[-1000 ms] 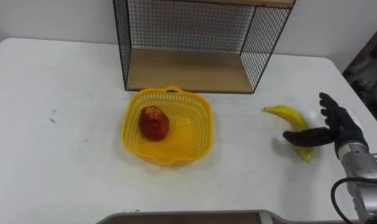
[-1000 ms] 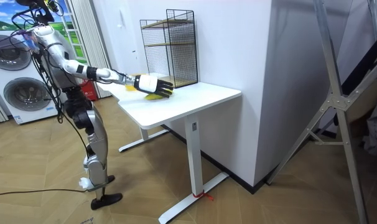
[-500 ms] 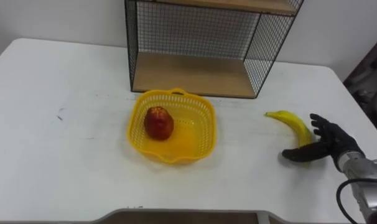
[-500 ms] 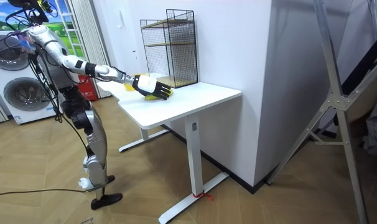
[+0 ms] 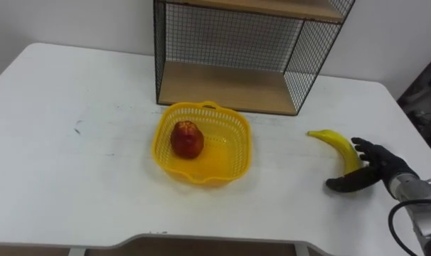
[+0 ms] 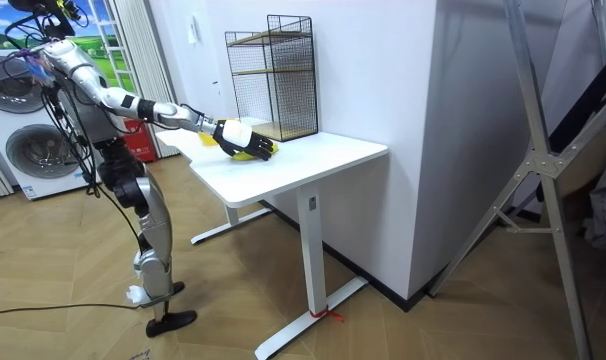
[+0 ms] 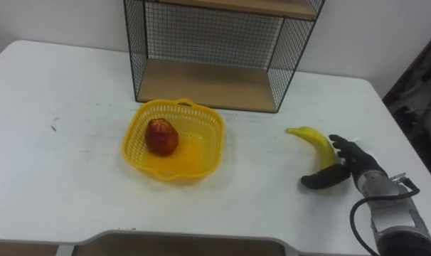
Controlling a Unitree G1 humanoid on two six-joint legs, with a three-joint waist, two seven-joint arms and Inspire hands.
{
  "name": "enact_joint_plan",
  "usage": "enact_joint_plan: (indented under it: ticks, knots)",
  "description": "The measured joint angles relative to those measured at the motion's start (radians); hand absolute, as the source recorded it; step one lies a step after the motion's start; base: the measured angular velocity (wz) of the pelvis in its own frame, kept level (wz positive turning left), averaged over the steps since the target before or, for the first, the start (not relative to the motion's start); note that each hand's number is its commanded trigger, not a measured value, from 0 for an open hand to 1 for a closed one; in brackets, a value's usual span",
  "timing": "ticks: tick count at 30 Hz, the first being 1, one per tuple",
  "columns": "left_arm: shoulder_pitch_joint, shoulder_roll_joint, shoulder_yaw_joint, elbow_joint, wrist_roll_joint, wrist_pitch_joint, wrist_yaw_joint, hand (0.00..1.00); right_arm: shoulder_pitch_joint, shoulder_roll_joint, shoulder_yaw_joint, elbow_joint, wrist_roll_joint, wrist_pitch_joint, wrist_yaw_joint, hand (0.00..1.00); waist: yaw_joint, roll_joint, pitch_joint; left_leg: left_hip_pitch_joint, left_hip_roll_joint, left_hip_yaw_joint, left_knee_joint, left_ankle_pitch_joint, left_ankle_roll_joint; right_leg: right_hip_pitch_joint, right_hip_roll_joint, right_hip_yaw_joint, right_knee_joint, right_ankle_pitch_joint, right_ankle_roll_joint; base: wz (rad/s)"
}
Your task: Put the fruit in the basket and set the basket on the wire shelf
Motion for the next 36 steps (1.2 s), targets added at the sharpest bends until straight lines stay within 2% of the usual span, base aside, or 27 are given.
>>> enact_joint_plan:
  ticks: [3,4,5,11,22,36]
  knots:
    - [-0.006,0.000,0.000,0.005,0.000,0.004,-0.001,0.00,0.000,0.000,-0.009,0.000,-0.018,0.010,0.007,0.00,0.005,-0.002,-0.0009,0.000,0.000,-0.002,0.001,0.000,0.000,0.001,0.000,-0.003,0.000,0.000,0.000,0.01]
    - [-0.007,0.000,0.000,0.006,0.000,0.004,-0.001,0.00,0.000,0.000,-0.011,0.000,-0.028,0.013,0.014,0.27,0.005,-0.004,-0.0013,0.000,-0.001,-0.004,0.001,0.000,0.000,0.002,-0.001,-0.003,0.000,0.000,0.000,0.05]
    - [-0.008,0.000,0.000,0.006,0.000,0.005,-0.001,0.00,0.000,0.000,-0.014,0.000,-0.031,0.017,0.018,1.00,0.006,-0.006,-0.0010,0.000,-0.001,-0.007,0.002,0.000,0.000,0.003,-0.001,-0.004,0.000,0.000,0.000,0.05]
    - [-0.009,0.000,0.003,0.007,0.000,0.012,-0.001,0.00,0.000,-0.006,-0.018,0.006,-0.075,0.030,-0.015,1.00,0.011,-0.011,-0.0018,0.000,-0.002,-0.013,0.015,0.000,0.000,0.016,0.000,-0.007,-0.012,0.000,0.000,0.04]
    - [-0.020,0.000,0.001,0.007,0.000,0.012,-0.001,0.00,0.000,-0.017,-0.017,0.006,-0.109,0.041,-0.051,1.00,0.014,-0.008,-0.0012,-0.001,-0.002,-0.018,0.015,0.000,0.000,0.017,0.000,-0.013,-0.011,0.000,0.000,0.01]
    - [-0.036,0.004,0.000,0.008,0.000,0.010,-0.003,0.00,0.000,-0.016,-0.017,-0.023,-0.113,0.044,-0.007,1.00,0.011,-0.005,0.0000,-0.004,-0.002,-0.018,0.010,0.000,0.000,0.011,0.000,-0.012,-0.010,0.000,0.000,0.00]
